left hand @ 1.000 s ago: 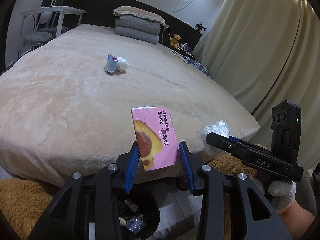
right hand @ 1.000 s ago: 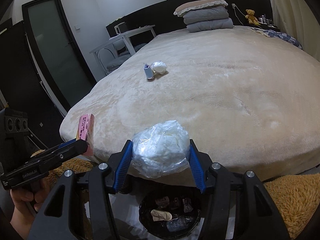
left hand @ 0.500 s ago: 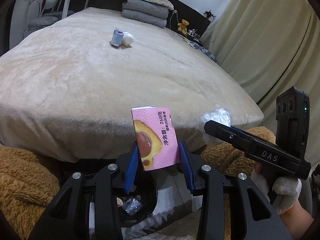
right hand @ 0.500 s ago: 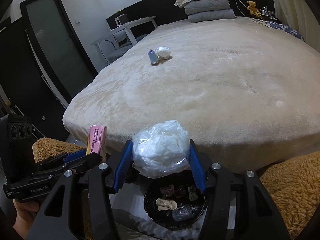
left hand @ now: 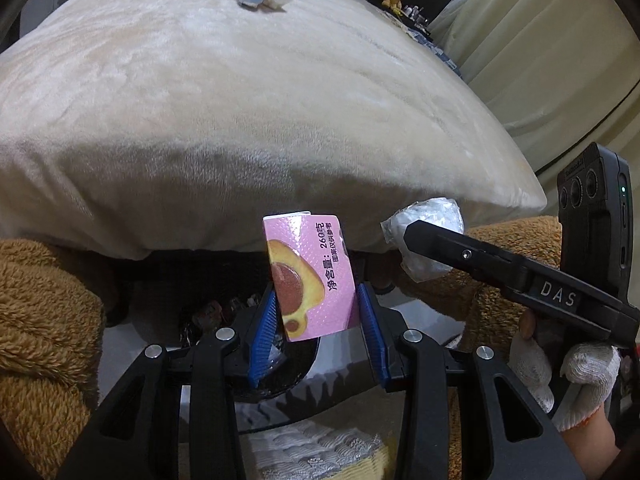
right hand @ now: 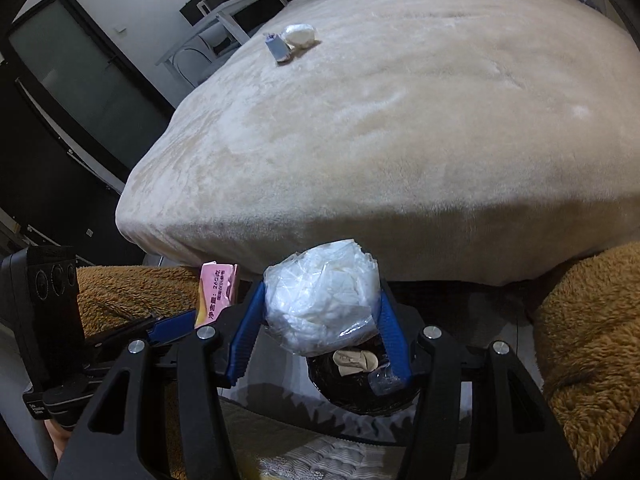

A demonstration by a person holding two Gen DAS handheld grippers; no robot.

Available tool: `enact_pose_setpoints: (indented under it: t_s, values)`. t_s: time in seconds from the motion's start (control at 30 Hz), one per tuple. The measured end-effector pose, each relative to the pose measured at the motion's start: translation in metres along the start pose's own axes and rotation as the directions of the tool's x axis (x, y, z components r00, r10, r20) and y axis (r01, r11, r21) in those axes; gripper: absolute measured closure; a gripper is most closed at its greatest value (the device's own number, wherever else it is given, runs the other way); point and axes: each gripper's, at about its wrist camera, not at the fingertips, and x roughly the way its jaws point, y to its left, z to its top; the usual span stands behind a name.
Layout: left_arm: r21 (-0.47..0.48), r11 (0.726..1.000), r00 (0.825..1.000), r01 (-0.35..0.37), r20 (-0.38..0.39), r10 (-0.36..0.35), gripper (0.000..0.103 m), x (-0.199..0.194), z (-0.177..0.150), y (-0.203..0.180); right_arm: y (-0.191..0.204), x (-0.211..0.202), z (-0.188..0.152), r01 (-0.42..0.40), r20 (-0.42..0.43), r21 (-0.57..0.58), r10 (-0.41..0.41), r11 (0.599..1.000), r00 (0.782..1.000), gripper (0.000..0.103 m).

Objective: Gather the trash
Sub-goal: 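Carry the pink box and white bag down over the black bin, then open both tools to drop the pink box and white bag into the bin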

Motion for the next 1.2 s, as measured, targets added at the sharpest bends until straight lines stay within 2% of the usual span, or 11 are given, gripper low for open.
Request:
enact_pose_setpoints:
  t_s: [0.2, 0.47, 0.57, 0.63, 0.67, 0.7, 0.73, 0.93, 1.2]
  values:
    - [-0.024, 0.999, 0.994, -0.035, -0.103, 0.033, 0.065, 0.022, -0.004, 0.005, -0.014, 0.02, -0.002, 0.01, -0.106, 0.076, -0.002, 0.997, 0.994, 0.048]
    - [-0.044, 0.997, 0.986, -0.057, -0.158, 0.049, 0.064, 0.035, -0.007, 0.008, -0.023, 0.038, -0.002, 0.036, -0.167, 0.112, -0.017, 0.993, 0.986, 0.047]
    - [-0.041, 0.997, 0.985, -0.065, -0.161, 0.057, 0.064, 0.037, -0.007, 0.007, -0.024, 0.038, -0.001, 0.037, -0.165, 0.122, -0.016, 0.992, 0.986, 0.046]
    - [-0.048, 0.997, 0.986, -0.063, -0.157, 0.055, 0.06, 0.036, -0.006, 0.007, -0.025, 0.037, -0.002, 0.03, -0.156, 0.135, -0.008, 0.99, 0.988, 0.044]
    - [-0.05, 0.996, 0.986, -0.072, -0.156, 0.063, 0.044, 0.035, -0.005, 0.008, -0.027, 0.037, -0.002, 0.032, -0.157, 0.146, -0.009, 0.989, 0.988, 0.036]
    - [-0.05, 0.996, 0.986, -0.078, -0.152, 0.07, 0.038, 0.034, -0.005, 0.008, -0.029, 0.037, -0.002, 0.025, -0.156, 0.162, 0.001, 0.987, 0.988, 0.031]
    - [-0.051, 0.996, 0.987, -0.072, -0.144, 0.064, 0.036, 0.033, -0.005, 0.008, -0.031, 0.037, -0.002, 0.011, -0.152, 0.175, 0.016, 0.985, 0.988, 0.028]
    - [-0.057, 0.997, 0.995, -0.051, -0.091, 0.046, 0.036, 0.021, -0.003, 0.007, -0.033, 0.027, -0.001, -0.027, -0.113, 0.189, 0.049, 0.982, 0.992, 0.028]
    - [-0.049, 0.999, 1.0, -0.022, -0.004, 0.022, 0.036, 0.003, 0.001, 0.006, -0.025, 0.015, 0.005, -0.047, -0.073, 0.153, 0.059, 0.987, 0.996, 0.028]
